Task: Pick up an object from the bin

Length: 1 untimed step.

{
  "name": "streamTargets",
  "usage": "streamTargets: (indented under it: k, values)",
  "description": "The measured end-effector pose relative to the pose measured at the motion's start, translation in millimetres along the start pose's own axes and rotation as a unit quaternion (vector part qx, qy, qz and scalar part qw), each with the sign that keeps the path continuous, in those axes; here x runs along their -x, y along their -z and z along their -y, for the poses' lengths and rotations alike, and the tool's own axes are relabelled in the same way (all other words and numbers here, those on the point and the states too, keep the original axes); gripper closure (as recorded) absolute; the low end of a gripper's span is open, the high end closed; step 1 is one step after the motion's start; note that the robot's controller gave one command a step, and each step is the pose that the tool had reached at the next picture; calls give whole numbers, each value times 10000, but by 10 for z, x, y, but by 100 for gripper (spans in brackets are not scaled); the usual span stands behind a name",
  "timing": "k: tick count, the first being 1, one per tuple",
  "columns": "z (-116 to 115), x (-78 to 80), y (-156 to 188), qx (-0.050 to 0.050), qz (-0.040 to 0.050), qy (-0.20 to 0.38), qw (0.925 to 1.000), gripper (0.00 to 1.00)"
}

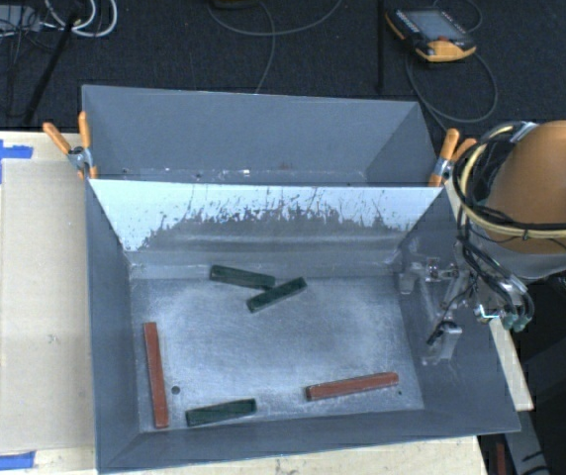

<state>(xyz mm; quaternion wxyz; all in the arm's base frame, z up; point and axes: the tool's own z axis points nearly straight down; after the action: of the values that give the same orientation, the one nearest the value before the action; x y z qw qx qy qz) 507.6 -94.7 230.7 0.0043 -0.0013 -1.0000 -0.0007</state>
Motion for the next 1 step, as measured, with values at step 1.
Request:
streamTargets:
  k: [1]
  values:
    - [-162, -270, -1444, 3, 2, 546, 9985, 0]
